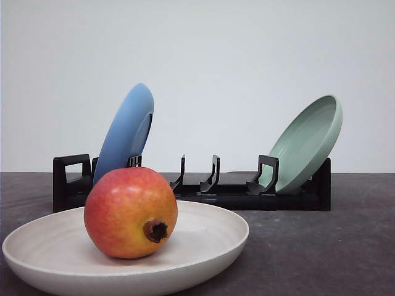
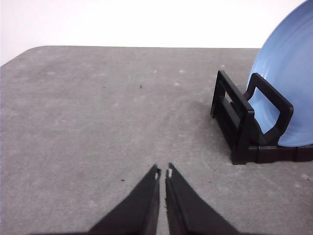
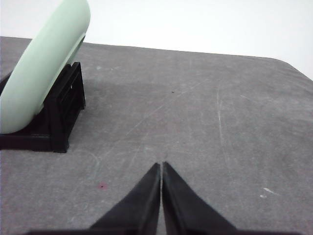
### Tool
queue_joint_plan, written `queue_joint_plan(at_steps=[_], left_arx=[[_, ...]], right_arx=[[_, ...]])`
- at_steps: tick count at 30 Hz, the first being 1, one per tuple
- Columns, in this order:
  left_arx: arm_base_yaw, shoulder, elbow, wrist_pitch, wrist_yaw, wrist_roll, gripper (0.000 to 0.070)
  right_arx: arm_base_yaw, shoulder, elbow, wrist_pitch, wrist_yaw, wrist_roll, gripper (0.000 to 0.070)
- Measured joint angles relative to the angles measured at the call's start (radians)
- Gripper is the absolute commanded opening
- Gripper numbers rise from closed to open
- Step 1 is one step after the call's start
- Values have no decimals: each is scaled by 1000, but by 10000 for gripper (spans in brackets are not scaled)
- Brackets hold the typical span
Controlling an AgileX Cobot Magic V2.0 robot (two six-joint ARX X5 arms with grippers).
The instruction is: Place pomegranate in white plate
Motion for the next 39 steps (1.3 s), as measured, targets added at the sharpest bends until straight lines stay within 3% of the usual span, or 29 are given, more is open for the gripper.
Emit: queue_joint_plan(at_steps=[39], left_arx=[[0,0,0,0,0,0,0]], right_arx=[[0,0,0,0,0,0,0]])
